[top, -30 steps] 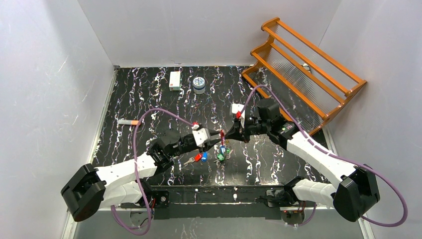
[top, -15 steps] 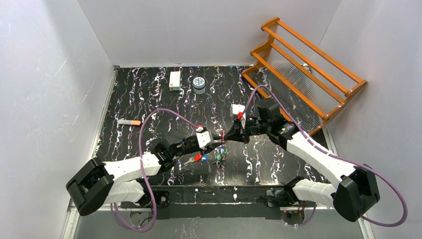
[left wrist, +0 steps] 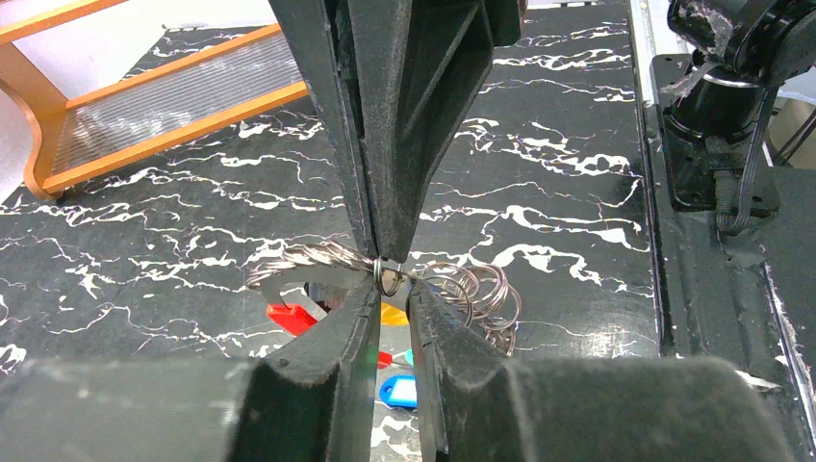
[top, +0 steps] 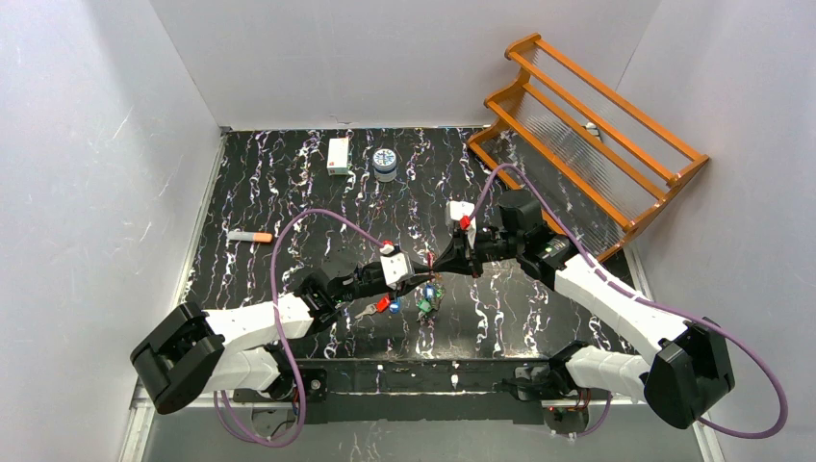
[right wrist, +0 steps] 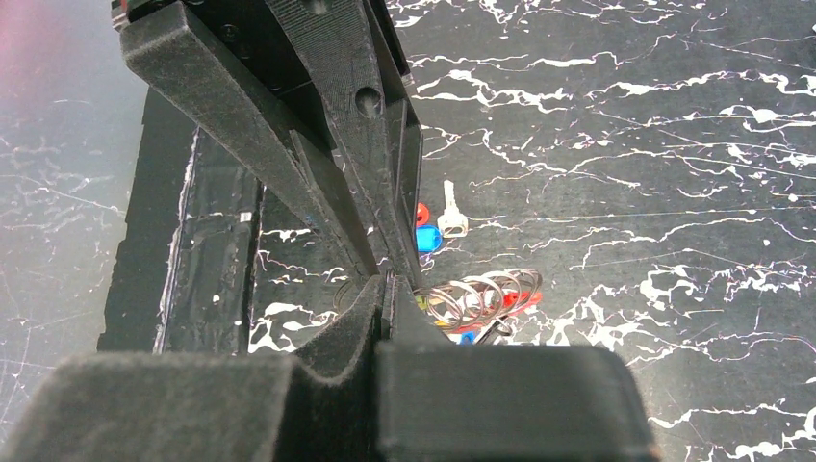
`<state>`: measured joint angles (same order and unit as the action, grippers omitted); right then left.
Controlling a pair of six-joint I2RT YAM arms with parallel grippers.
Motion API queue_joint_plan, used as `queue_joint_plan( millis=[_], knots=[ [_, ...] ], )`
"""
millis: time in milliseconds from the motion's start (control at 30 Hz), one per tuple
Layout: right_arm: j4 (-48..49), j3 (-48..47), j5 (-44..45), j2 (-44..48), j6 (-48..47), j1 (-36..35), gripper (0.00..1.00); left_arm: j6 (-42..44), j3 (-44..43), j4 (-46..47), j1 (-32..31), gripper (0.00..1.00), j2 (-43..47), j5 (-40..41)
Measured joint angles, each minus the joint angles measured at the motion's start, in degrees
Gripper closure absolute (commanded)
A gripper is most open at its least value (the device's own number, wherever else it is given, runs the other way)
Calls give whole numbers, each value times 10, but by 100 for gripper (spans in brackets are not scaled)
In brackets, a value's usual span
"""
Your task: Put the keys on the keyring
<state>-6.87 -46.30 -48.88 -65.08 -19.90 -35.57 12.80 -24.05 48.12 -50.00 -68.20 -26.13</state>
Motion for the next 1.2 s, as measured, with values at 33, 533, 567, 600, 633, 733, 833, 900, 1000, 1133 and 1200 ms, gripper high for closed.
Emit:
queue_joint_plan(
  millis=[33,533,567,600,633,733,833,900,1000,1133,1200],
  knots=[
    [0,0,0,0,0,0,99,0,0,0,0,82,0,0],
    [-2,0,-11,0,0,0,99,-11,0,24,0,100,0,3],
    [-2,0,-11,0,0,0,99,-12,0,24,0,100,0,3],
    [-2,0,-12,0,0,0,99,-11,0,24,0,100,0,4],
    [-1,0,-12,0,1,0,92,-11,0,24,0,100,0,4],
    [4,0,0,0,16,0,39,-11,0,24,0,100,0,16],
    [34,5,29,12,38,0,14,-15,4,22,0,100,2,22],
    [71,21,54,40,54,2,2,-19,9,22,0,100,9,28],
    [126,54,89,90,72,2,1,-28,12,19,0,100,19,40],
    [174,84,130,138,87,2,1,-63,15,20,0,100,43,73],
    [185,87,146,145,92,2,1,-81,20,20,0,100,59,88]
  ],
)
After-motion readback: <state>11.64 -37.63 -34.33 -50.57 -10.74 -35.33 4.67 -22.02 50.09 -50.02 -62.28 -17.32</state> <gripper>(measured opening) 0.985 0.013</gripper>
